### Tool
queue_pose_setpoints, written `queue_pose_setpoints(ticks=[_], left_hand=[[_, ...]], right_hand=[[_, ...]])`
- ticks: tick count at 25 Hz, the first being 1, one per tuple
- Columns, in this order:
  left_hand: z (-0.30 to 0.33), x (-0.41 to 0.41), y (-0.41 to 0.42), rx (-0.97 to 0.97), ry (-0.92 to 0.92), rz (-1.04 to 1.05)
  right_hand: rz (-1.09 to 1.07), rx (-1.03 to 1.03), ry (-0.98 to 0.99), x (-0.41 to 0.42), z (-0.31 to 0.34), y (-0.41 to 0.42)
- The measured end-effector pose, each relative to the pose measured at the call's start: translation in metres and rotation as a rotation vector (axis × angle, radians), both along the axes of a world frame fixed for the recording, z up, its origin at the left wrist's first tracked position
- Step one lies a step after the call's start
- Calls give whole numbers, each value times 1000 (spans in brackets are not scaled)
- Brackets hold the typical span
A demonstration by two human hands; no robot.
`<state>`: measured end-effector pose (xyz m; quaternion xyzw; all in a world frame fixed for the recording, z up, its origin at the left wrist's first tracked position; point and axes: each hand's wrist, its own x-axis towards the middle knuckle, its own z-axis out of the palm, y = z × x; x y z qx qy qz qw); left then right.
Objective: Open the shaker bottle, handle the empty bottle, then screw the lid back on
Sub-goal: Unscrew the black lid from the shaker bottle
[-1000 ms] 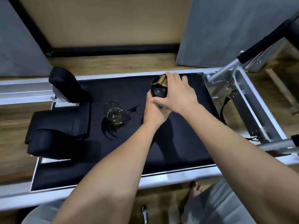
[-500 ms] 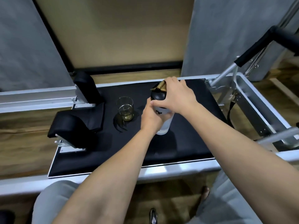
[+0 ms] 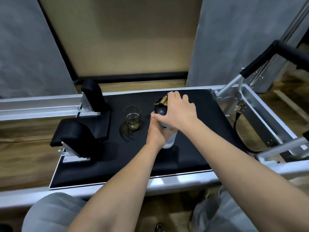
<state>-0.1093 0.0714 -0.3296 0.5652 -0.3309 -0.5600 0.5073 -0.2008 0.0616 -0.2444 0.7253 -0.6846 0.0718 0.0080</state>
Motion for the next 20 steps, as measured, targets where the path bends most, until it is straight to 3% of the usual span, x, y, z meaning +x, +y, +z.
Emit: queue_pose_setpoints(ticks=[4,6,7,20], left_hand=[[-14,-6,-4,-74,-166,-27],[-13,-3,-5,-174,-458,-172],[-15,-3,-5,-159,-519,-229],[-22,2,-17,-331,-433,-210]], right_hand=[[-38,-26,32,0,-2,-5],[-18,-57,24,-4,-4,-9],[-8,-63,12,-7,-4,-11],[149,-20,-97,-26,-2,-30]])
